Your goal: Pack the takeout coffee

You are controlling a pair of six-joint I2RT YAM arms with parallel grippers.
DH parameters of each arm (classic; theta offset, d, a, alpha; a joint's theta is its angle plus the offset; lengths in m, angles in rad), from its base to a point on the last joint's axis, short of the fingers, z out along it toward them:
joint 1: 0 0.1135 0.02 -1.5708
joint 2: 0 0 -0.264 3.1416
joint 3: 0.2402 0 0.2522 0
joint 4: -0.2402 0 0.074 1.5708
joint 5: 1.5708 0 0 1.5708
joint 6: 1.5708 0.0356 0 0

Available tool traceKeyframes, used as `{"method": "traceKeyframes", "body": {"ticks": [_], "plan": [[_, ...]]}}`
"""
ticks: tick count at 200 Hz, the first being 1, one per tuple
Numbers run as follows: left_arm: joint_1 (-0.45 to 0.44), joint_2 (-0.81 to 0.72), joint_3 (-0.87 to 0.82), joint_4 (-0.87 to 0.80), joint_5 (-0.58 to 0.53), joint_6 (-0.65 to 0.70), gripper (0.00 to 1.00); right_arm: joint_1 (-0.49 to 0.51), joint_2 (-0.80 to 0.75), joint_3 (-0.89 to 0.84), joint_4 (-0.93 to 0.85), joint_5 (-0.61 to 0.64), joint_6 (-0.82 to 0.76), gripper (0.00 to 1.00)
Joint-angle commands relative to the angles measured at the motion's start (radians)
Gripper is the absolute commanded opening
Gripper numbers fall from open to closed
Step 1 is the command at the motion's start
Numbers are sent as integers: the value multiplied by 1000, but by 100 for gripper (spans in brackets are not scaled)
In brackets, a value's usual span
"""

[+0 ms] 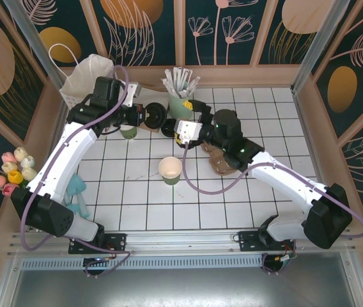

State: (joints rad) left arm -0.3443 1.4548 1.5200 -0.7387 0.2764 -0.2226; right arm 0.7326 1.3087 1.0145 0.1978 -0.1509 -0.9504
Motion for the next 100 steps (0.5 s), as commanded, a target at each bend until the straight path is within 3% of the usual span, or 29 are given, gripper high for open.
{"method": "traceKeyframes", "body": {"ticks": [1, 28, 54, 100], "plan": [[3, -46, -82, 21, -95, -40, 0, 1, -44, 8, 209, 93, 631, 99], [4, -94, -188, 62, -111, -79, 0, -25, -9, 112, 18, 244, 1048, 99], [4, -143, -264, 115, -102, -132, 0, -43, 14, 182, -116, 294, 1139, 99], [-1, -193, -314, 80, -52, -217, 0, -94, -46, 100, -163, 262, 1413, 99]]}}
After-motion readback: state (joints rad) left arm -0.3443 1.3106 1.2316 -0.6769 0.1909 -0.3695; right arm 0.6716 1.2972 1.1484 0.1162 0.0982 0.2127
